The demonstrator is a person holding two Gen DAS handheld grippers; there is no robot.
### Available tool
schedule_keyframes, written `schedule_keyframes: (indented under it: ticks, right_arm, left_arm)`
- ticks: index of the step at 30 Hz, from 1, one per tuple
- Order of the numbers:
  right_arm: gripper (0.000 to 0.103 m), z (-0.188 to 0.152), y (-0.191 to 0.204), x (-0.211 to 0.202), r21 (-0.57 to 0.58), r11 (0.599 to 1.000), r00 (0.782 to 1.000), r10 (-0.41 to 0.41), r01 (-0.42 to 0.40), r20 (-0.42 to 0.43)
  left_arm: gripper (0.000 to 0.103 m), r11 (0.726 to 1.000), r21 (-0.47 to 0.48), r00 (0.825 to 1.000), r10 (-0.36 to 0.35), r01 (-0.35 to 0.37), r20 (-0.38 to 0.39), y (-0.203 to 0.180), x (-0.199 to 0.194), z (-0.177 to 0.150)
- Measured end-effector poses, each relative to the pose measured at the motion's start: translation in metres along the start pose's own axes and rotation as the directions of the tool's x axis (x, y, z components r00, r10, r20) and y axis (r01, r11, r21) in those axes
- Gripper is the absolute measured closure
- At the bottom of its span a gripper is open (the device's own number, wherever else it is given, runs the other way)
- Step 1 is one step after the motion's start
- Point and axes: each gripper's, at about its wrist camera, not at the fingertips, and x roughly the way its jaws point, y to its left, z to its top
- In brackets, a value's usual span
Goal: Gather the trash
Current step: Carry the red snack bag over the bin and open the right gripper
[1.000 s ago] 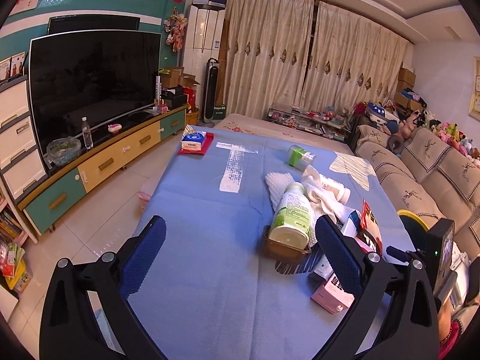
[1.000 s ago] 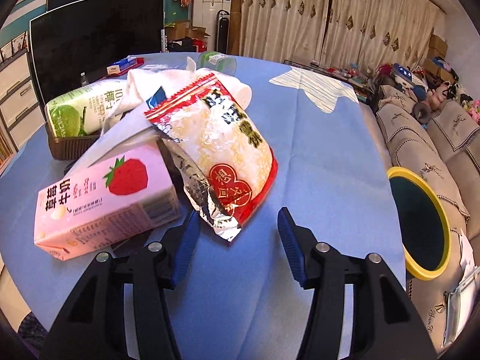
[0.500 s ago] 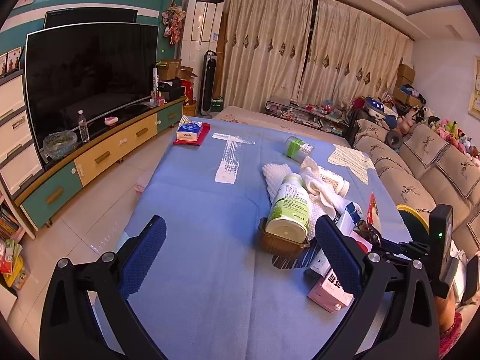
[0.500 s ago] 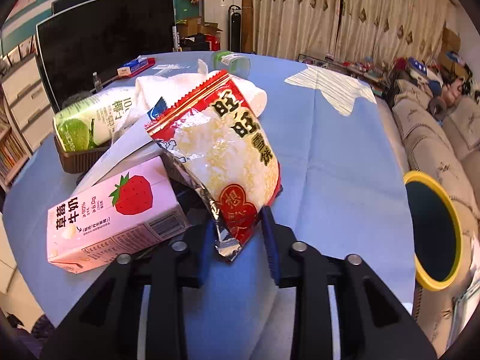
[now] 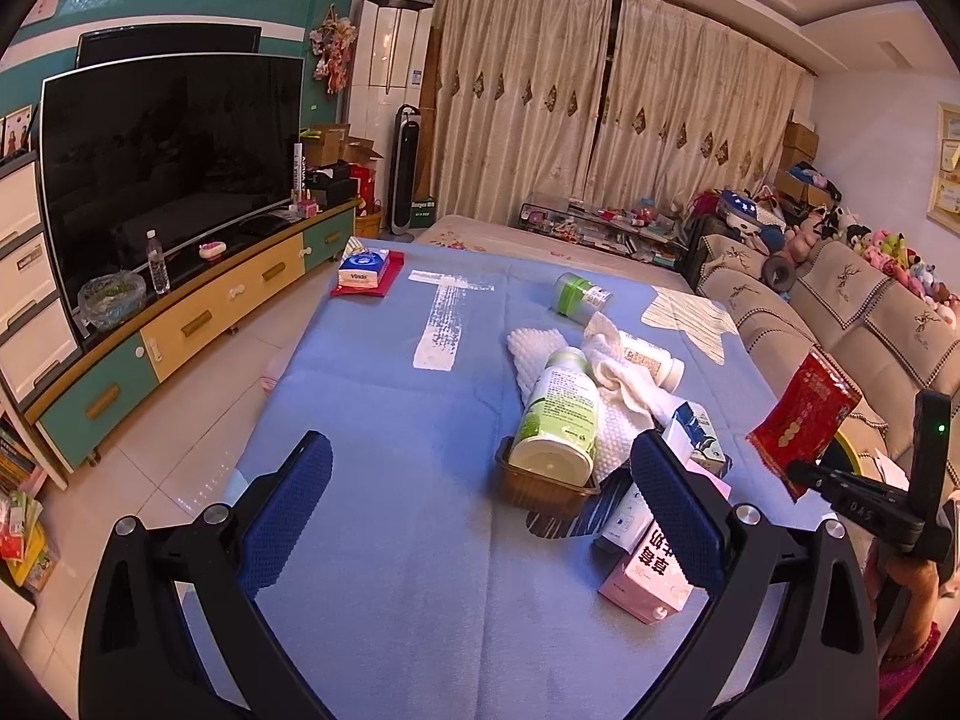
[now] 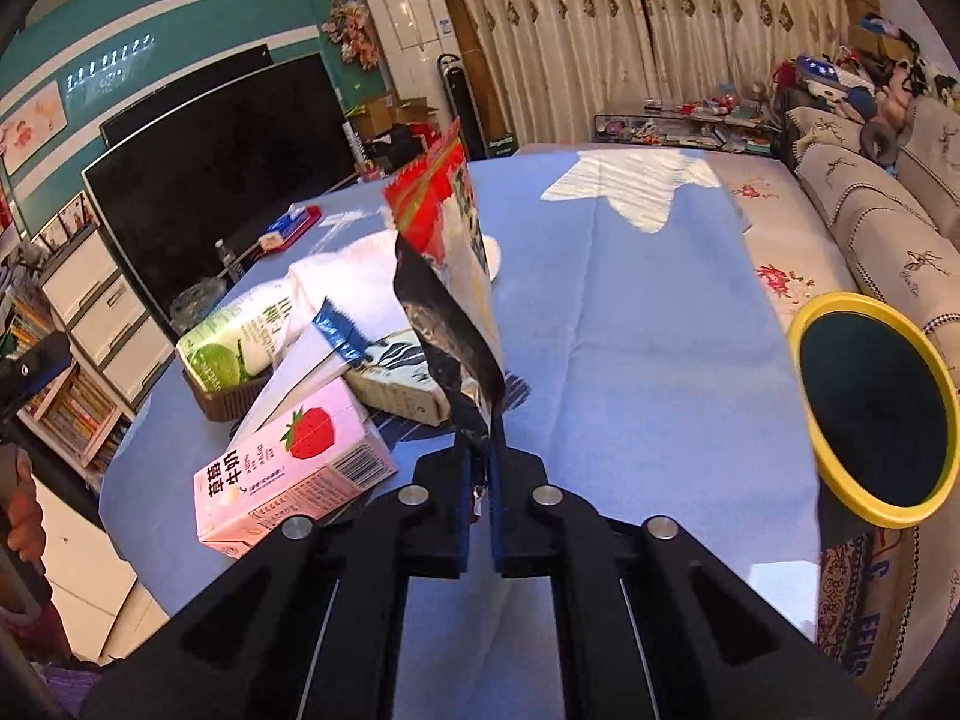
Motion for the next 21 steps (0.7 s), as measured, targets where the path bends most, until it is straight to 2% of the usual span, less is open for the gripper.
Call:
schedule_keyframes:
  ticks: [5,10,15,21]
  right_arm:
    - [0.098,0.002,-0.037,-0.014,0.063,0.995,0.997,-0.077,0.076,0.024]
    - [0.098,0.007,-0.096,-0.022,0.151,0.972,0.982,-0.185,0.178,0.028]
    - [0.098,0.007,-0.161,-0.012,0.229,0.928,0.955,-0.297,0.294,-0.023]
    - [0.098,0.004,-0.220,0.018,0.288,0.880,0.926,-0.359,0.378,-0.117]
  left_arm:
    - [0.005,0.999,0.034,1.000,-0.027,0.027,0.001,-0.012,0.001,-0.001]
    - [0.005,0.996,0.069,0.998,-0.057,0.059,-0.022,-0.030,0.007,-0.004]
    - [0.005,0.990,0.119,0.997,-0.072,0.077,-0.040,-0.050,0.014,-0.007]
    - [0.005,0.985,0.143,0.994,-0.084,0.093,-0.064,-0.069,0.023,-0.007]
